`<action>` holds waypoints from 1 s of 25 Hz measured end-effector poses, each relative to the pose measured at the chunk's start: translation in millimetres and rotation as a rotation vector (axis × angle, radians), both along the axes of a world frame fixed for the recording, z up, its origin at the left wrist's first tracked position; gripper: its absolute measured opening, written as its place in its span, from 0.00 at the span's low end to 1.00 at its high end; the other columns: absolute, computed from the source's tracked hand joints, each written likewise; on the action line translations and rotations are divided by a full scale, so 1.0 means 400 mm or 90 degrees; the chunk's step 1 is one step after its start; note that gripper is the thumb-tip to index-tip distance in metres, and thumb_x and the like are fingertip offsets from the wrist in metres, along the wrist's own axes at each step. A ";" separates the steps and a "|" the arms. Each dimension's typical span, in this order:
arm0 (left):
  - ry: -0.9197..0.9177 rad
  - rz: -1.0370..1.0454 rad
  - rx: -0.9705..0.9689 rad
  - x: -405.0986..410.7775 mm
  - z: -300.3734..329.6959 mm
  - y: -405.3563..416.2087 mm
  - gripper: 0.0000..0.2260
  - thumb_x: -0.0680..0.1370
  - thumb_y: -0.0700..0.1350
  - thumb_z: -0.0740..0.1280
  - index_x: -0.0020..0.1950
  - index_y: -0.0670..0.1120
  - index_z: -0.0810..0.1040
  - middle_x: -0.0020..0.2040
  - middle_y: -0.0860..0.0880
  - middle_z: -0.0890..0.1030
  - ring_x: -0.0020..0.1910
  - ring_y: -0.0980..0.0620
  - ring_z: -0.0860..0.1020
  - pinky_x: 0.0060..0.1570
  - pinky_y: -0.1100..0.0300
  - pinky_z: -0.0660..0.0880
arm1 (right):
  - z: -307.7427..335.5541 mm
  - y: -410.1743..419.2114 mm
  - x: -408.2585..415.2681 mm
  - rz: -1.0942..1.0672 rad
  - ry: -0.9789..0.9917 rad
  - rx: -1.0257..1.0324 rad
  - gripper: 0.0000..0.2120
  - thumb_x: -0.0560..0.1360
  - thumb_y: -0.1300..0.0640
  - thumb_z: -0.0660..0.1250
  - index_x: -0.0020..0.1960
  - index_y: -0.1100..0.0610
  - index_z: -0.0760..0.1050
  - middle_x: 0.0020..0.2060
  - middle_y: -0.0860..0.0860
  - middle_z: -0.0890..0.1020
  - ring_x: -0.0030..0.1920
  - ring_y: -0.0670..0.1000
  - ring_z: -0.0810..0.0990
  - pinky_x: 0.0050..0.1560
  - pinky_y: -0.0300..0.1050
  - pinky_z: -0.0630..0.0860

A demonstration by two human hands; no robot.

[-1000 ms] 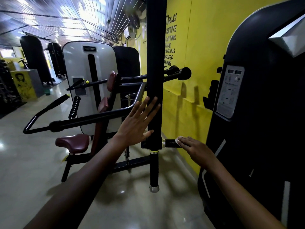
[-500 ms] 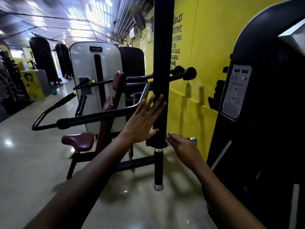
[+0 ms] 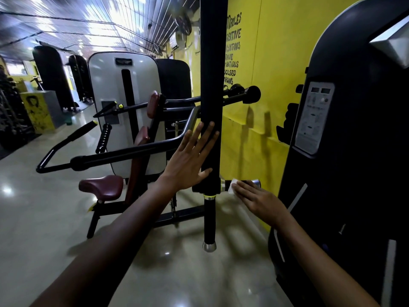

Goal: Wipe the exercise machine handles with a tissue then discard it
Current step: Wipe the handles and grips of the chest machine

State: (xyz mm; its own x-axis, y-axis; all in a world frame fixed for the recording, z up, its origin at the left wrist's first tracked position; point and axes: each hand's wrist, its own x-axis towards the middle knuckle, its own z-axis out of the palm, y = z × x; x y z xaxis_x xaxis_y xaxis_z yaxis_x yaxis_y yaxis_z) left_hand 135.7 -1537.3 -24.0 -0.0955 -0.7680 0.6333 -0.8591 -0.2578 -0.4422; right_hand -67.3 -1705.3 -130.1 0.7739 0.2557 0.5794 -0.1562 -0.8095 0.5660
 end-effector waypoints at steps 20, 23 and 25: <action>0.010 0.000 -0.002 -0.011 -0.003 -0.001 0.42 0.74 0.62 0.61 0.78 0.43 0.43 0.78 0.40 0.44 0.77 0.39 0.44 0.74 0.42 0.52 | -0.028 0.108 0.051 -0.007 -0.109 0.165 0.20 0.73 0.66 0.55 0.61 0.62 0.78 0.61 0.58 0.78 0.61 0.56 0.78 0.58 0.52 0.76; -0.003 -0.001 0.002 -0.003 0.001 0.004 0.41 0.75 0.62 0.60 0.78 0.44 0.44 0.78 0.40 0.45 0.77 0.40 0.45 0.74 0.42 0.52 | -0.036 0.103 0.075 -0.001 -0.078 0.092 0.20 0.73 0.66 0.55 0.59 0.63 0.79 0.60 0.58 0.79 0.60 0.56 0.78 0.59 0.52 0.74; -0.005 -0.003 0.002 0.001 0.003 0.006 0.41 0.75 0.62 0.60 0.78 0.44 0.44 0.78 0.40 0.45 0.77 0.40 0.45 0.74 0.43 0.52 | -0.033 0.079 0.054 -0.011 -0.066 0.059 0.19 0.73 0.65 0.55 0.57 0.63 0.80 0.59 0.57 0.80 0.60 0.57 0.79 0.59 0.53 0.74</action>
